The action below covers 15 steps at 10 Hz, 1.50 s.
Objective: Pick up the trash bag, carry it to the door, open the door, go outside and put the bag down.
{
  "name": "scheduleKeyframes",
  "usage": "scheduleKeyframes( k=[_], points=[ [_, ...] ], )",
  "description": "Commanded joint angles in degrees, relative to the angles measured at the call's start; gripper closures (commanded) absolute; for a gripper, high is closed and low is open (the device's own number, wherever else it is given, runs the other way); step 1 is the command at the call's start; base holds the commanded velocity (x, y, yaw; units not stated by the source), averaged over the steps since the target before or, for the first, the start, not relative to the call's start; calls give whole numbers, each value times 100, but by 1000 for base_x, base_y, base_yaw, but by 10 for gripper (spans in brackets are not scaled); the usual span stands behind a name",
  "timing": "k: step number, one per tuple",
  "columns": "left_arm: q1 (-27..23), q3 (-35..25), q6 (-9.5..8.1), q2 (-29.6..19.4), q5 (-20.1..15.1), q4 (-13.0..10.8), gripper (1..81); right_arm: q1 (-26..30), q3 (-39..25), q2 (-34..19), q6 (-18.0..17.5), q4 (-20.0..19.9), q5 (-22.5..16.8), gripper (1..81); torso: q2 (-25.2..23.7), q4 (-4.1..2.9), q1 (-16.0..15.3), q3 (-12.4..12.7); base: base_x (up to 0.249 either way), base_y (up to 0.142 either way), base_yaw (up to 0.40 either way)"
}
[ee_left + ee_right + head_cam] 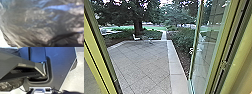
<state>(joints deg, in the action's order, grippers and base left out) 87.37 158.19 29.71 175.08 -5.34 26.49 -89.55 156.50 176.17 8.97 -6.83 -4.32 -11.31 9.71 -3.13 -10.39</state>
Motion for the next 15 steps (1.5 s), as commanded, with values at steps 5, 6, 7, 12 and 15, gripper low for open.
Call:
scheduleKeyframes(
  k=[5, 6, 7, 12, 15],
  points=[
    [-242, 2, 9, 27, -433, -30, 811, 187, -33, 70, 26, 32, -394, 10, 0, 0, 0, 0, 13, 0, 0],
    [-242, 2, 9, 10, -433, -30, 811, 178, -16, 70, 17, 15, -386, 10, 0, 0, 0, 0, 76, 0, 0],
    [-242, -7, 9, 18, -433, -21, 811, 178, -16, 70, 17, 15, -386, 10, -6, 0, 9, 4, 79, 0, 0],
    [-242, -7, 9, 19, -433, -30, 811, 187, -16, 70, 26, 23, -386, 10, -6, 0, 9, 4, 80, 0, 0],
    [-233, -7, 9, 27, -433, -30, 811, 187, -16, 70, 17, 15, -386, 10, -9, 0, 11, 4, 87, 0, 0]
  ],
)
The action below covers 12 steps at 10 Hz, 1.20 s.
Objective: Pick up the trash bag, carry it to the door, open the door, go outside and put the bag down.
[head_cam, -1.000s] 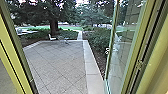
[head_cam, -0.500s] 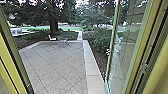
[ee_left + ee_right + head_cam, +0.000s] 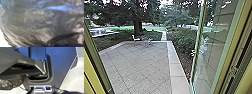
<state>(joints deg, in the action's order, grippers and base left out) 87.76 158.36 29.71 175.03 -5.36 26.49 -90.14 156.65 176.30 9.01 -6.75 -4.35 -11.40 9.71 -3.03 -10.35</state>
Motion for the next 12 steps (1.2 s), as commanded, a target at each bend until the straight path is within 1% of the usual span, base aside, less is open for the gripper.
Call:
scheduleKeyframes(
  k=[1, 12],
  points=[
    [-281, -24, 9, 32, -430, -39, 811, 237, -30, 57, 13, 7, -382, 10, 0, 0, 2, 0, 99, 0, 0],
    [-272, -41, 9, 32, -430, -39, 811, 246, -39, 57, 22, -10, -382, 10, -5, 2, 18, 2, 107, 0, 0]
  ],
)
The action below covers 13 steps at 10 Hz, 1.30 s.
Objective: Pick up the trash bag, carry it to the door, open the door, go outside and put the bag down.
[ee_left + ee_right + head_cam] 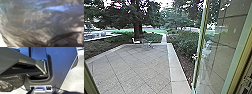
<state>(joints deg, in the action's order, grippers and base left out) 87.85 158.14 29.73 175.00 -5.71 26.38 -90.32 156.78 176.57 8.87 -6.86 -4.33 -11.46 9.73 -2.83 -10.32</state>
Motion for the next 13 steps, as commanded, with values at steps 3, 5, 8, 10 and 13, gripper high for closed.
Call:
scheduleKeyframes(
  k=[3, 5, 8, 10, 13],
  points=[
    [-281, -19, 6, 36, -396, -19, 811, 264, -52, 30, 35, 10, -385, 10, 0, 0, 2, 0, 112, 0, 0],
    [-272, -11, 6, 36, -396, -19, 811, 264, -52, 30, 35, 10, -385, 10, 0, 0, 2, -2, 112, 0, 0],
    [-281, -11, 6, 27, -396, -28, 811, 281, -70, 39, 35, 10, -385, 10, -2, 0, 5, 0, 112, 0, 0],
    [-272, -19, 6, 36, -396, -28, 811, 281, -52, 39, 35, 10, -385, 10, -5, 0, 9, 0, 111, 0, 0],
    [-281, -11, 6, 36, -396, -28, 811, 282, -52, 39, 35, 18, -385, 10, 2, 0, 0, -2, 112, 0, 0]
  ],
)
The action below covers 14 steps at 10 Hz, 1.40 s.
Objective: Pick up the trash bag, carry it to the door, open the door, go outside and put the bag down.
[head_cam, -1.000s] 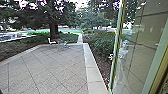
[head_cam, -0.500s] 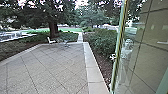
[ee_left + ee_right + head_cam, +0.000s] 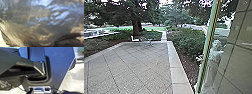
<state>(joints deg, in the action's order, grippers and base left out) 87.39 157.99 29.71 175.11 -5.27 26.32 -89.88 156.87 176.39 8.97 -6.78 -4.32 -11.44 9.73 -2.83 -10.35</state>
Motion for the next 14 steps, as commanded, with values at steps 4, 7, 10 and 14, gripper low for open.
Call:
scheduleKeyframes(
  k=[4, 7, 10, 14],
  points=[
    [-236, 4, 9, 25, -440, -22, 811, 238, -52, 57, 26, 9, -386, 10, 0, 0, 0, 0, 113, 0, 0],
    [-236, 4, 9, 25, -440, -22, 811, 238, -61, 57, 26, 1, -386, 10, 0, 0, 0, 0, 113, 0, 0],
    [-236, 4, 9, 25, -440, -30, 811, 237, -61, 57, 26, 1, -386, 10, 2, 0, -2, 0, 98, 0, 0],
    [-236, 4, 9, 25, -440, -22, 811, 229, -61, 57, 26, 1, -386, 10, 2, 0, -2, 0, 89, 0, 0]
  ],
)
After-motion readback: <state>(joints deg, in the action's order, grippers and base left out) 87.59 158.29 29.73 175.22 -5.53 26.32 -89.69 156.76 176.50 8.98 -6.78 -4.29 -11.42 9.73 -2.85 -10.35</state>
